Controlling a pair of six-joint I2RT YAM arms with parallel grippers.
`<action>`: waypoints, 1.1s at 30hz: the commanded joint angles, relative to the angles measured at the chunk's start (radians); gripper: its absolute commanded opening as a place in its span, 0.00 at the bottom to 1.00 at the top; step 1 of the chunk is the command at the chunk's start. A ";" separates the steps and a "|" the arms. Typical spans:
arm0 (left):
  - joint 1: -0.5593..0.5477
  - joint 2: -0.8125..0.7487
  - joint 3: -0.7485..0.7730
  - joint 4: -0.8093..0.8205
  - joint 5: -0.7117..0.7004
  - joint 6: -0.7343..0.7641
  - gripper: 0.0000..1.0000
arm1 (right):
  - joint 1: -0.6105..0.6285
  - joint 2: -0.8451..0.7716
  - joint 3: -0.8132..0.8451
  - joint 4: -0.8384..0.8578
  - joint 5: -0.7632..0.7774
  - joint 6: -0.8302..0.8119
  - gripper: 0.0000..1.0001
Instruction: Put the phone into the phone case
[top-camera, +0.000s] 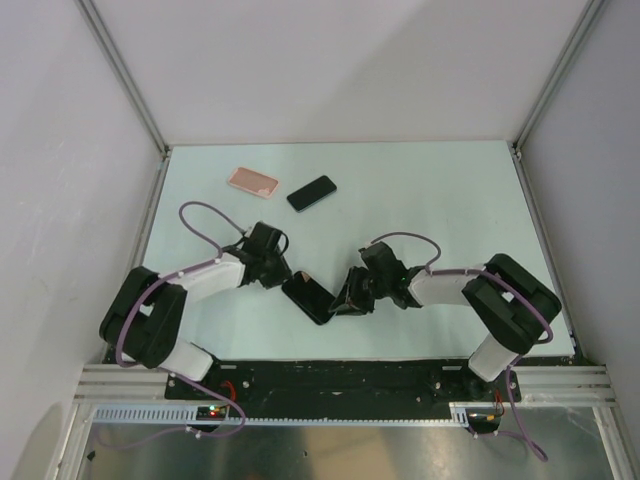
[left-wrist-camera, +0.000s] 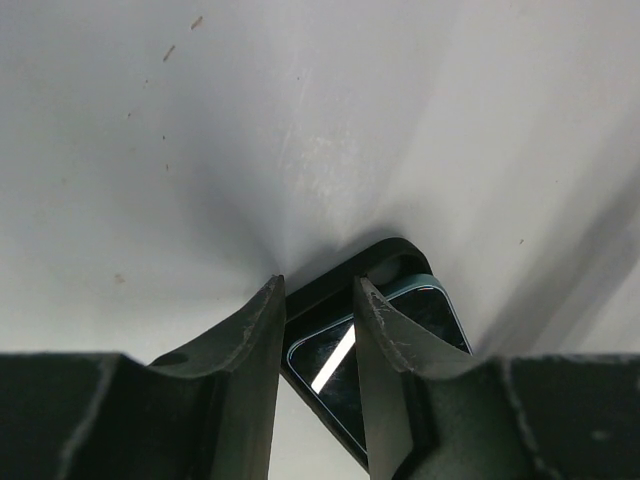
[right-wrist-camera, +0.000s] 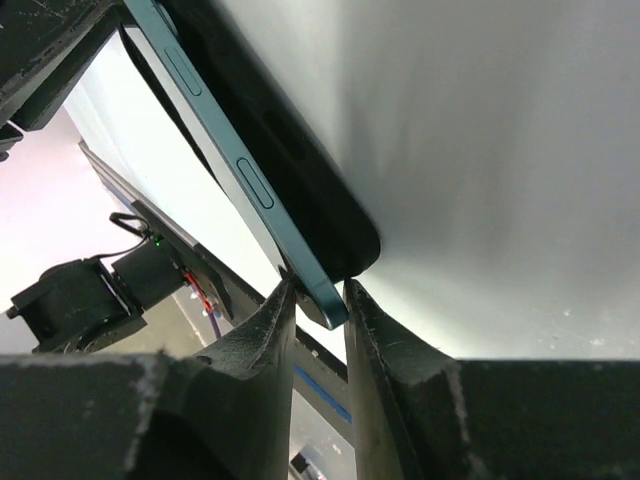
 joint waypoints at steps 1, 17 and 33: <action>-0.063 -0.039 -0.046 -0.042 0.015 -0.109 0.38 | -0.034 0.028 0.032 -0.063 -0.040 -0.029 0.22; -0.103 -0.095 -0.084 0.019 -0.047 -0.171 0.39 | -0.118 0.039 0.044 -0.230 -0.197 -0.006 0.14; -0.133 -0.085 -0.091 0.111 -0.078 -0.162 0.39 | -0.134 0.125 0.067 -0.277 -0.330 0.025 0.15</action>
